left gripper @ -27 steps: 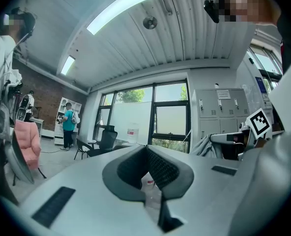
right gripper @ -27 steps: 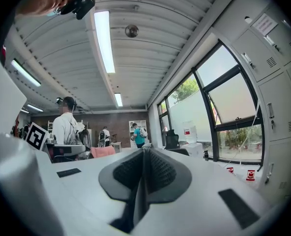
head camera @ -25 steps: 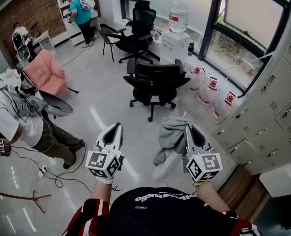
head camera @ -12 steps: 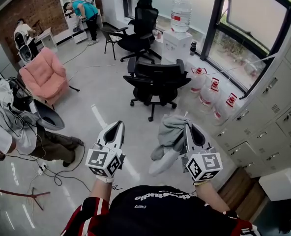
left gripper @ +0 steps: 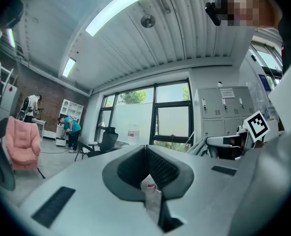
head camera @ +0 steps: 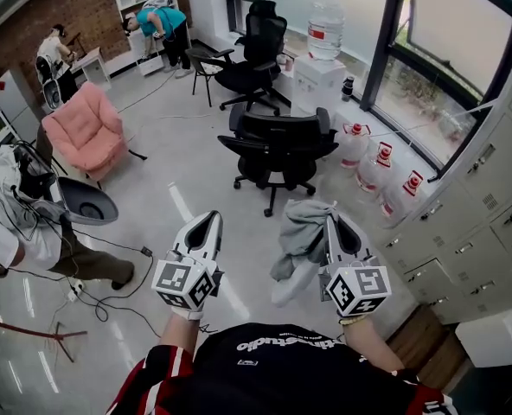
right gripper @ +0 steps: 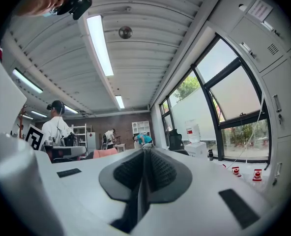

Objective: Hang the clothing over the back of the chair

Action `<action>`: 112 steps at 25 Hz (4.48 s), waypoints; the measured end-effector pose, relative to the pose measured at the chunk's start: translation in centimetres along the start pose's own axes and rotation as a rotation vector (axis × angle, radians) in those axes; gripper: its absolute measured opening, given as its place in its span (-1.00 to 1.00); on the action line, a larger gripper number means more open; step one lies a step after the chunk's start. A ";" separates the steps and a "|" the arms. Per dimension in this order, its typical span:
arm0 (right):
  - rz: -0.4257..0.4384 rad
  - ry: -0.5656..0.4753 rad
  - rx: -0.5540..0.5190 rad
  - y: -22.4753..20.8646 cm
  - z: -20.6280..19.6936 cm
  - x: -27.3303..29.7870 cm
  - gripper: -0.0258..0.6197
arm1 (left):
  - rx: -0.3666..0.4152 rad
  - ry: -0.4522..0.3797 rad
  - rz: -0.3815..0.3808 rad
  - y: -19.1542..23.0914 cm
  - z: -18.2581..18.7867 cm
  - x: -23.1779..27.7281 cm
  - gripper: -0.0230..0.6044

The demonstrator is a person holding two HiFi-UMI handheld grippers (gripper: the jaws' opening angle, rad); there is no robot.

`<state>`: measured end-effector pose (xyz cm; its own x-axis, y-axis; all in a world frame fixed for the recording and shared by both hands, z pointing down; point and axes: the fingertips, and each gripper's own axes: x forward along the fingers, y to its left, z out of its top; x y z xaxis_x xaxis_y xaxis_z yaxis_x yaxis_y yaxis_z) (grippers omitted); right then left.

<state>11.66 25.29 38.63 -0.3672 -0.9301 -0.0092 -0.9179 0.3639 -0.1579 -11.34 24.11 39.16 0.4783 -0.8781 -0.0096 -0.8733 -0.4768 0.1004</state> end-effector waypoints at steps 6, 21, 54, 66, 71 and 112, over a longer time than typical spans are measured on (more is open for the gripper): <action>0.051 0.018 -0.010 -1.3 -0.3 -0.3 -0.83 | -0.006 0.007 0.018 -2.6 -0.9 0.5 -0.85; 0.037 0.030 0.039 -5.1 -1.6 -0.6 -0.83 | 0.004 0.033 -0.010 -5.8 -2.7 3.2 -0.85; 0.053 0.008 -0.071 -6.7 3.6 27.9 -0.83 | -0.029 -0.028 -0.086 13.3 2.1 26.5 -0.85; 0.022 -0.007 -0.081 -4.8 4.2 35.2 -0.83 | -0.040 -0.036 -0.118 20.5 2.9 30.4 -0.85; 0.018 -0.007 -0.100 -4.2 4.5 36.1 -0.83 | -0.063 -0.033 -0.133 21.3 2.4 31.1 -0.85; 0.243 -0.062 -0.184 -9.5 7.8 51.0 -0.83 | -0.087 -0.014 -0.169 21.8 1.5 40.6 -0.85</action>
<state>2.82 -26.03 31.98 -0.5744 -0.8141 -0.0857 -0.8184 0.5734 0.0379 -11.09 -21.98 39.48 0.6159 -0.7864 -0.0470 -0.7689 -0.6131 0.1815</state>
